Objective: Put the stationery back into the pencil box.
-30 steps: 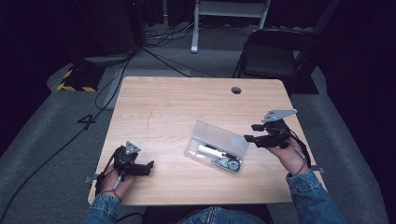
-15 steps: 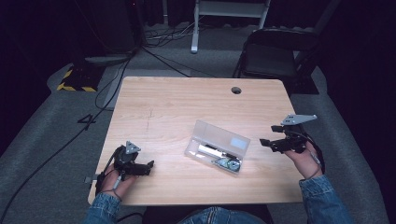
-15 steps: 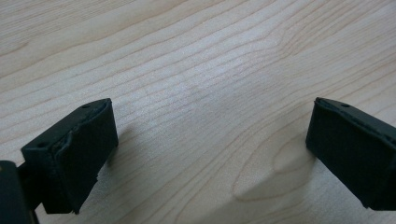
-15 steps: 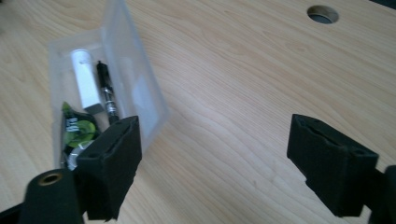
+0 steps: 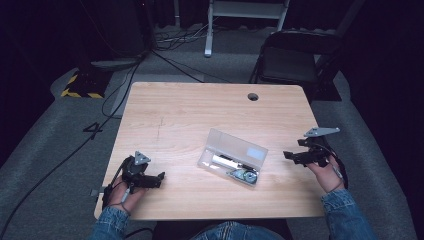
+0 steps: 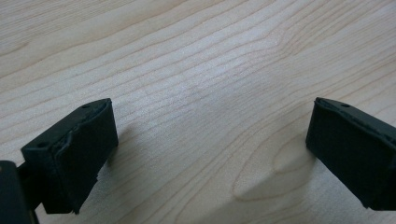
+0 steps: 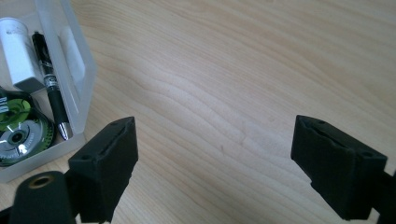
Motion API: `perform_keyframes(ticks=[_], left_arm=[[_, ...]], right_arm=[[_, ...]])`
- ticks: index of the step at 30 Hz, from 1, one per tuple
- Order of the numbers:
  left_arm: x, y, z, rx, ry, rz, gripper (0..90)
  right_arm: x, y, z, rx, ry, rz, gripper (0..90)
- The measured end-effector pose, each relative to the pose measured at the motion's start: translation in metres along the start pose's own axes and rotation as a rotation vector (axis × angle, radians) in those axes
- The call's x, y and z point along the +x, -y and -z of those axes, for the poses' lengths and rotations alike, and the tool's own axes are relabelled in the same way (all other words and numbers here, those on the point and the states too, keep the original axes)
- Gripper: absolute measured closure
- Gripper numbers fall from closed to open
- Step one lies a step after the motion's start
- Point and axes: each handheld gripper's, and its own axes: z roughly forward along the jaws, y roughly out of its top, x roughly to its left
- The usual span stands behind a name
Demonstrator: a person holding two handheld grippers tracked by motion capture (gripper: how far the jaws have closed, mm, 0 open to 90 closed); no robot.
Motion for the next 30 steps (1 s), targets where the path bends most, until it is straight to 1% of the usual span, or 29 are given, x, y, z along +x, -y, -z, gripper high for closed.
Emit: perform_keyframes(ticks=[6, 8, 12, 14, 16, 18, 20, 23, 26, 27, 29, 30], left_arm=[[0.000, 0.000, 0.000, -0.001, 0.001, 0.002, 2.4], [0.000, 0.000, 0.000, -0.002, 0.002, 0.004, 2.4], [0.000, 0.000, -0.001, -0.002, 0.004, 0.003, 2.4], [0.000, 0.000, -0.001, -0.002, 0.003, 0.005, 2.4], [0.000, 0.000, -0.001, -0.002, 0.004, 0.002, 2.4], [0.000, 0.000, -0.001, -0.003, 0.003, 0.004, 2.4], [0.000, 0.000, -0.001, -0.002, 0.004, 0.002, 2.4], [0.000, 0.000, -0.001, -0.002, 0.004, 0.003, 2.4], [0.000, 0.000, -0.001, -0.003, 0.004, 0.004, 2.4], [0.000, 0.000, -0.001, -0.003, 0.004, 0.004, 2.4], [0.000, 0.000, -0.001, -0.003, 0.004, 0.004, 2.4], [0.000, 0.000, -0.001, -0.002, 0.004, 0.004, 2.4]], right_arm=[[-0.005, 0.011, -0.013, 0.038, 0.016, -0.022, 15.1], [-0.007, 0.015, -0.017, 0.055, 0.026, -0.028, 15.2], [-0.010, 0.021, -0.021, 0.066, 0.050, -0.032, 15.2], [-0.011, 0.022, -0.024, 0.081, 0.067, -0.036, 15.1], [-0.011, 0.023, -0.028, 0.100, 0.087, -0.026, 15.1], [-0.011, 0.025, -0.032, 0.116, 0.082, -0.034, 15.1], [-0.010, 0.026, -0.036, 0.134, 0.097, -0.022, 14.9], [-0.009, 0.028, -0.040, 0.159, 0.108, -0.012, 13.3], [-0.010, 0.029, -0.041, 0.161, 0.096, -0.027, 12.3], [-0.011, 0.030, -0.041, 0.158, 0.085, -0.037, 10.9], [-0.011, 0.033, -0.043, 0.129, 0.085, -0.041, 5.3], [-0.012, 0.036, -0.045, 0.099, 0.085, -0.029, 1.9]])
